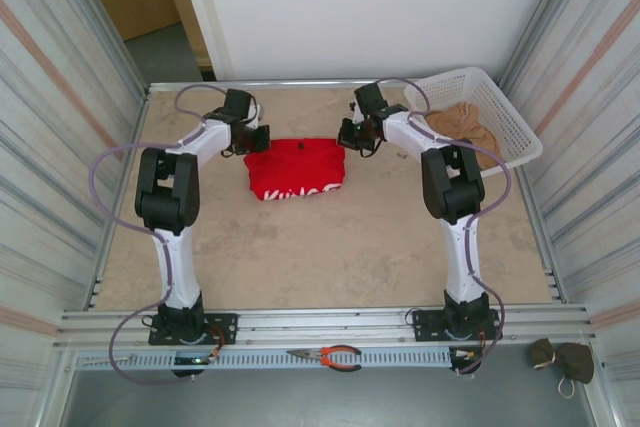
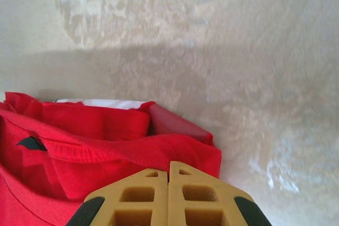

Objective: Fold the inside-out t-shirt

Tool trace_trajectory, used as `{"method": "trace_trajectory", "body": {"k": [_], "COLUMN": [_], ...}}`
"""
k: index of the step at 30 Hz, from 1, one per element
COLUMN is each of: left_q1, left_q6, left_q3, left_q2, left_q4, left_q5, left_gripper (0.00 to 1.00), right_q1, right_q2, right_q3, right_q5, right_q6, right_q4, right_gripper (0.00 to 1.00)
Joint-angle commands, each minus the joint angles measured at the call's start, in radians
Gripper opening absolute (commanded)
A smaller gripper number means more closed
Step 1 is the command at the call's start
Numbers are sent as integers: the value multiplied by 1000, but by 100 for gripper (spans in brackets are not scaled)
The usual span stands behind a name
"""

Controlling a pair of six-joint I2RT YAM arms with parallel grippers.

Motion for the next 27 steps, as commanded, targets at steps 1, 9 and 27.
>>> {"method": "trace_trajectory", "body": {"k": [1, 9, 27], "left_q1": [15, 89, 162], "left_q6": [-19, -113, -462], "left_q3": [68, 151, -659], "left_q2": [46, 65, -387], "left_q4": [25, -4, 420], "left_q5": [11, 35, 328], "left_gripper": [4, 67, 84], "right_q1": [-13, -24, -36], "right_q2": [62, -45, -740], "right_q3": [73, 34, -605], "right_q5": [-18, -57, -59], "right_q6": [45, 49, 79], "right_q4": [18, 37, 174], "right_gripper": [22, 63, 72]}}
